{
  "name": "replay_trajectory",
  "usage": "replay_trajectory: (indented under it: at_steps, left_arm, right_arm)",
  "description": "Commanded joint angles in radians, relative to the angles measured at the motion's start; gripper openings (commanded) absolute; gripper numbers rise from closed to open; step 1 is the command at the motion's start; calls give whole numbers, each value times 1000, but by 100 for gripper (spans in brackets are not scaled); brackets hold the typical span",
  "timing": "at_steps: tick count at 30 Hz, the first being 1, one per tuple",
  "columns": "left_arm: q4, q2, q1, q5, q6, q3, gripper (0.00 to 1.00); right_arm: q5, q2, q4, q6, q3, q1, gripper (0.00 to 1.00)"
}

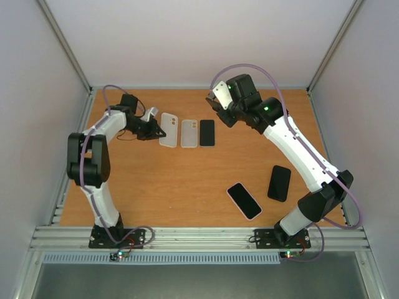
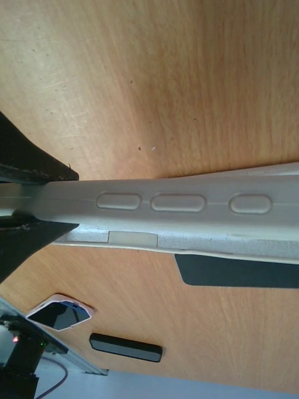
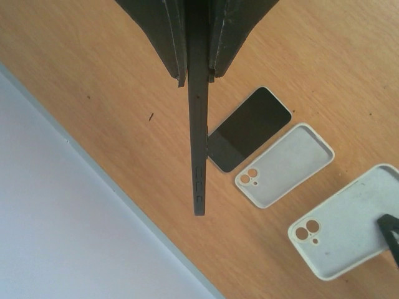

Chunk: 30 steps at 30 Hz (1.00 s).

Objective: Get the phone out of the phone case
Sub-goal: Place the phone case at the center of the board.

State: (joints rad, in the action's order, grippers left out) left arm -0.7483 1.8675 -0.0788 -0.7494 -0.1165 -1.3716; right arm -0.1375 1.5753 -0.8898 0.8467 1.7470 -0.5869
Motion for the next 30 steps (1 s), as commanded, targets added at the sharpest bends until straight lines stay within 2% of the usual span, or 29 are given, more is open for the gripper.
replay_trajectory:
  at_steps: [1,7,13,25,28,30]
  left_arm:
    - [-70,139,19,-65,54,-128,0]
    - [-95,275,24,-98,46,-214,0]
    - [-81,331,25,-99,45,-237,0]
    - [-89,401,24,7,16,-295,2]
    - [-99,410,24,27,13,-302,8]
    - [-101,402,25,52,7,-292,19]
  right_arm:
    - [14,3,20,-21,21,8,1]
    - [15,33,11,-21,34,9,1]
    - [27,66,-2,-29,55,9,1]
    - [38,105,-20,-36,89,9,1]
    - [38,104,-21,-36,91,9,1]
    - [41,103,-21,-35,90,9,1]
